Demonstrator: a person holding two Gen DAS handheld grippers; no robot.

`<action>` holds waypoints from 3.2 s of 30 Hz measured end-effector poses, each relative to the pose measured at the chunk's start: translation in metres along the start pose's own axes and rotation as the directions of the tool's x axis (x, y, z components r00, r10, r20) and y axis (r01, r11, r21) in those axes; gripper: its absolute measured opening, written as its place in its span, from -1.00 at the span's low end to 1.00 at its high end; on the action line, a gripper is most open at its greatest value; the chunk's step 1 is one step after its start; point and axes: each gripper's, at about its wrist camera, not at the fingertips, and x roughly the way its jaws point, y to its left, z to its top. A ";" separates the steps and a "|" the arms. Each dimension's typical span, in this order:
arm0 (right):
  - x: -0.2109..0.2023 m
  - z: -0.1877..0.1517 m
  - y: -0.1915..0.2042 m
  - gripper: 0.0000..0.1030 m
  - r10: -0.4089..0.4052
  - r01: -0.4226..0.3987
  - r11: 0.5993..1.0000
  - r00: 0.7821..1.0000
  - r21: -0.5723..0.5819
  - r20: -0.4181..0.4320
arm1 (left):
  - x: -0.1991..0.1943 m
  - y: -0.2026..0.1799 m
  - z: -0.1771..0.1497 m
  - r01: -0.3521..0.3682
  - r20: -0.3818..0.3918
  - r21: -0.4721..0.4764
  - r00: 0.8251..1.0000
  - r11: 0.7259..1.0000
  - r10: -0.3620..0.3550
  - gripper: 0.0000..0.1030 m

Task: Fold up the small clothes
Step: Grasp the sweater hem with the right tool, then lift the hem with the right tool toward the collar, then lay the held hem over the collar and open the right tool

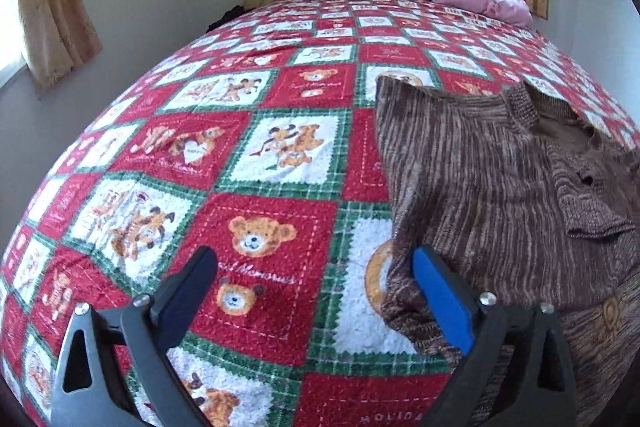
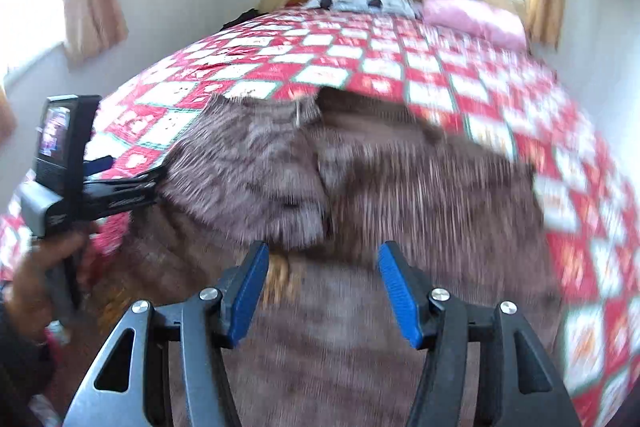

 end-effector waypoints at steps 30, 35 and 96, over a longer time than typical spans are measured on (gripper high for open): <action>0.054 -0.003 -0.028 -0.22 0.234 -0.165 0.927 0.956 0.336 -0.176 | 0.010 0.005 0.000 0.033 -0.008 -0.049 0.999 0.998 -0.033 1.00; 0.046 -0.003 -0.020 -0.95 0.186 -0.138 0.951 0.970 0.278 -0.156 | 0.008 0.005 0.000 0.030 -0.003 -0.045 1.000 0.999 -0.030 1.00; 0.038 0.035 -0.037 -0.19 0.192 -0.192 0.966 0.981 0.171 0.017 | 0.005 -0.007 -0.006 0.101 0.000 0.017 0.995 0.995 -0.101 1.00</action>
